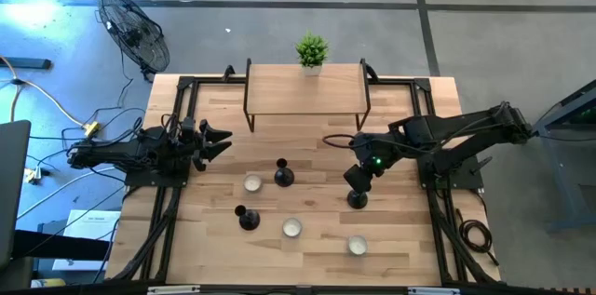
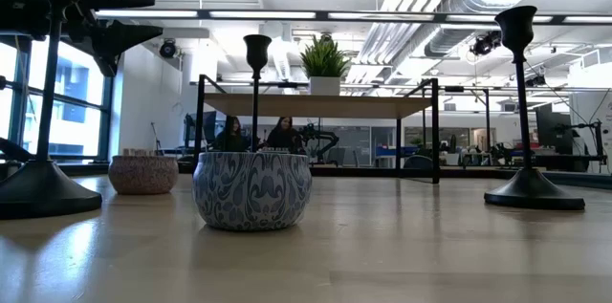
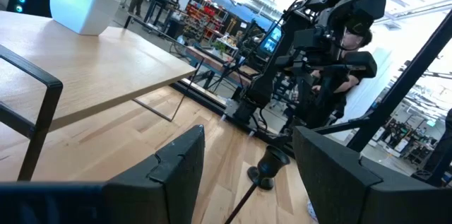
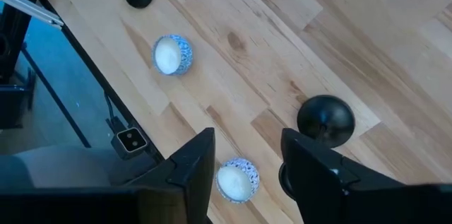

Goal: Pick & Place candle stick holders
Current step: Put the right black candle holder on the shelf

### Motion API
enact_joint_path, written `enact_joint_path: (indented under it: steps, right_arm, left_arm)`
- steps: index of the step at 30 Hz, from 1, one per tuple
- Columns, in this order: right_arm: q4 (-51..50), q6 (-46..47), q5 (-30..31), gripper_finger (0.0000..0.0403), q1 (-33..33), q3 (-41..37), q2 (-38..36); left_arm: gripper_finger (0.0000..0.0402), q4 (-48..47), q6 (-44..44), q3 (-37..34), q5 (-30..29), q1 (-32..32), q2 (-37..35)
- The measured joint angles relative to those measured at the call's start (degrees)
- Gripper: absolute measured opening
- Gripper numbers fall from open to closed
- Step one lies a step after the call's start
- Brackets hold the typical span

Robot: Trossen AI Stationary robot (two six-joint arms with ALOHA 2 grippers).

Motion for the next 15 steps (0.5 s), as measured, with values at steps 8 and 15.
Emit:
enact_joint_path:
  steps: [8,15]
  right_arm:
    - [0.07,-2.38,0.54,0.0212,0.0,0.0,-0.02]
    - [0.07,-2.51,0.67,0.0281,0.0,0.0,-0.02]
  left_arm:
    - [0.0213,-0.23,0.08,0.0,-0.04,-0.02,0.0]
    - [0.0213,-2.9,0.19,0.0,-0.13,0.0,0.02]
